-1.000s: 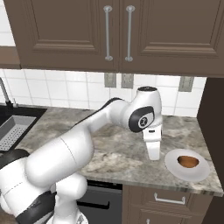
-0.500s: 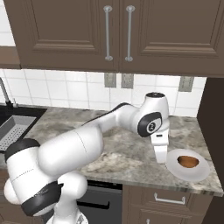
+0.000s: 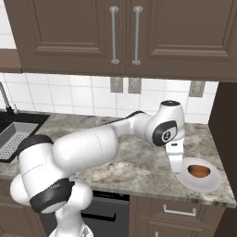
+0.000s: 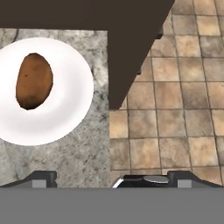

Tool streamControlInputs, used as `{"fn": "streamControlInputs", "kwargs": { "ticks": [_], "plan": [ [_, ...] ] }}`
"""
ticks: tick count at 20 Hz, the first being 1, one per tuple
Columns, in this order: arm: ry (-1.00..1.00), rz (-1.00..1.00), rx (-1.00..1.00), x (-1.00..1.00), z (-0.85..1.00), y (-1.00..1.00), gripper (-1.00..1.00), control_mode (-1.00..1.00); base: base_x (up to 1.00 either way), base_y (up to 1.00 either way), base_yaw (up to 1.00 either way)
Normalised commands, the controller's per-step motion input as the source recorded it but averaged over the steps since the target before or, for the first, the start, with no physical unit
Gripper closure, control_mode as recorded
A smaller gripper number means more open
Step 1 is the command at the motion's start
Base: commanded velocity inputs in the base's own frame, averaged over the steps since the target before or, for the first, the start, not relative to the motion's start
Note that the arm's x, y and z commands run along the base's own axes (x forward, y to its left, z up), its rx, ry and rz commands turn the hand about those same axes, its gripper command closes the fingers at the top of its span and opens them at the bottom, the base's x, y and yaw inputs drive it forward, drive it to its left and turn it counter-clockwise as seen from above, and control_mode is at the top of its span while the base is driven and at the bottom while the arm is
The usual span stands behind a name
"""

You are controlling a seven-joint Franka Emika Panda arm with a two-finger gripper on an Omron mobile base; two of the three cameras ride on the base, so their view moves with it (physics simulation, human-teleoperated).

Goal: Pick the potato from the counter and place it in the microwave. Then turn on the microwave.

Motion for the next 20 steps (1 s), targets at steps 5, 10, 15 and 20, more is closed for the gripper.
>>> {"fn": "streamControlInputs", "kwargs": {
  "ticks": [5, 10, 15, 20],
  "plan": [
    [0.0, -0.01, 0.0, 0.21, -0.11, -0.22, -1.0, -1.0, 0.0, 0.0, 0.0],
    [0.0, -0.01, 0.0, 0.13, -0.12, -0.21, -1.0, -1.0, 0.0, 0.0, 0.0],
    [0.0, -0.01, 0.0, 0.18, -0.17, -0.17, -1.0, -1.0, 0.0, 0.0, 0.0],
    [0.0, -0.03, 0.0, 0.29, -0.23, -0.06, -1.0, -1.0, 0.0, 0.0, 0.0]
  ]
}}
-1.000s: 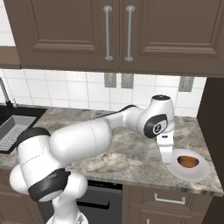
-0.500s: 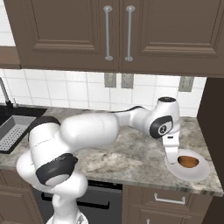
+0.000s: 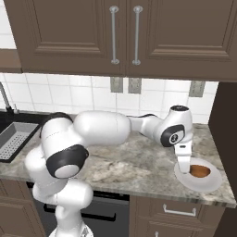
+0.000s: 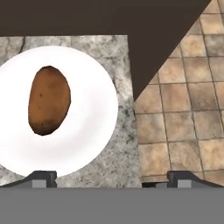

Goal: Pick the potato from the counter and place it in the microwave. Then turn on the microwave.

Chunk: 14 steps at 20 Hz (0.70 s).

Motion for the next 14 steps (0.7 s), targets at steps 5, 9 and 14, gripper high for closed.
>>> {"fn": "streamControlInputs", "kwargs": {
  "ticks": [5, 9, 14],
  "plan": [
    [0.0, -0.03, 0.0, 0.3, -0.21, -0.07, -1.0, -1.0, 0.0, 0.0, 0.0],
    [0.0, -0.03, 0.0, 0.24, -0.08, -0.18, -1.0, -1.0, 0.0, 0.0, 0.0],
    [0.0, -0.02, 0.0, 0.16, -0.08, -0.26, -1.0, -1.0, 0.0, 0.0, 0.0]
  ]
}}
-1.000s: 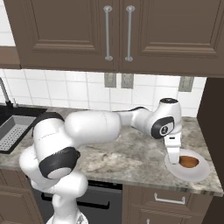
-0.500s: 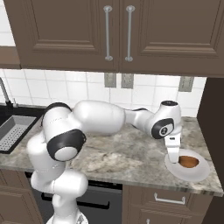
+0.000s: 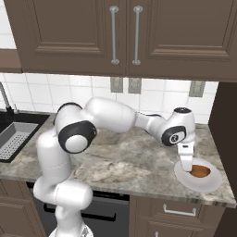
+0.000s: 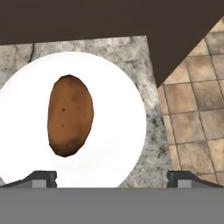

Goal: Pick the potato from the counter and place it in the microwave. Then turn on the microwave.

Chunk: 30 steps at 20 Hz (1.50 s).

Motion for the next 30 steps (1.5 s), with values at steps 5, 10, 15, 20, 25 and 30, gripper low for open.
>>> {"fn": "streamControlInputs", "kwargs": {
  "ticks": [5, 10, 15, 20, 25, 30],
  "plan": [
    [-0.01, 0.0, 0.0, 0.08, -0.14, -0.27, -1.0, -1.0, 0.0, 0.0, 0.0],
    [-0.01, 0.0, 0.0, 0.12, -0.16, -0.23, -1.0, -1.0, 0.0, 0.0, 0.0],
    [0.0, -0.01, 0.0, 0.23, -0.11, -0.18, -1.0, -1.0, 0.0, 0.0, 0.0],
    [0.0, -0.01, 0.0, 0.22, -0.12, -0.14, -1.0, -1.0, 0.0, 0.0, 0.0],
    [0.0, -0.01, 0.0, 0.1, -0.19, -0.1, -1.0, -1.0, 0.0, 0.0, 0.0],
    [0.0, -0.01, 0.01, 0.01, -0.2, -0.08, -1.0, -1.0, 0.0, 0.0, 0.0]
  ]
}}
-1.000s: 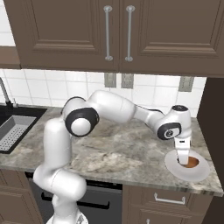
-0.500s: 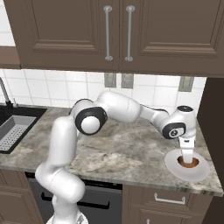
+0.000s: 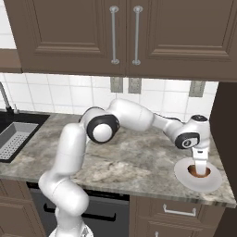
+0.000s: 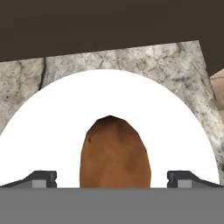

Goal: Pick the potato from the counter and place it in the microwave. Then turn on the microwave.

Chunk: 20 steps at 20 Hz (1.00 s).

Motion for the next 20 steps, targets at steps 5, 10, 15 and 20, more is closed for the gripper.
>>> {"fn": "streamControlInputs", "kwargs": {
  "ticks": [5, 10, 15, 20],
  "plan": [
    [0.0, -0.01, 0.0, 0.03, -0.19, -0.08, -1.0, -1.0, 0.0, 0.0, 0.0],
    [0.0, -0.01, 0.0, 0.06, -0.15, -0.06, -1.0, -1.0, 0.0, 0.0, 0.0],
    [0.0, 0.0, 0.0, 0.02, -0.12, -0.02, -1.0, -1.0, 0.0, 0.0, 0.0],
    [0.0, 0.0, 0.0, 0.0, -0.07, 0.0, 1.0, -1.0, 0.0, 0.0, 0.0]
  ]
}}
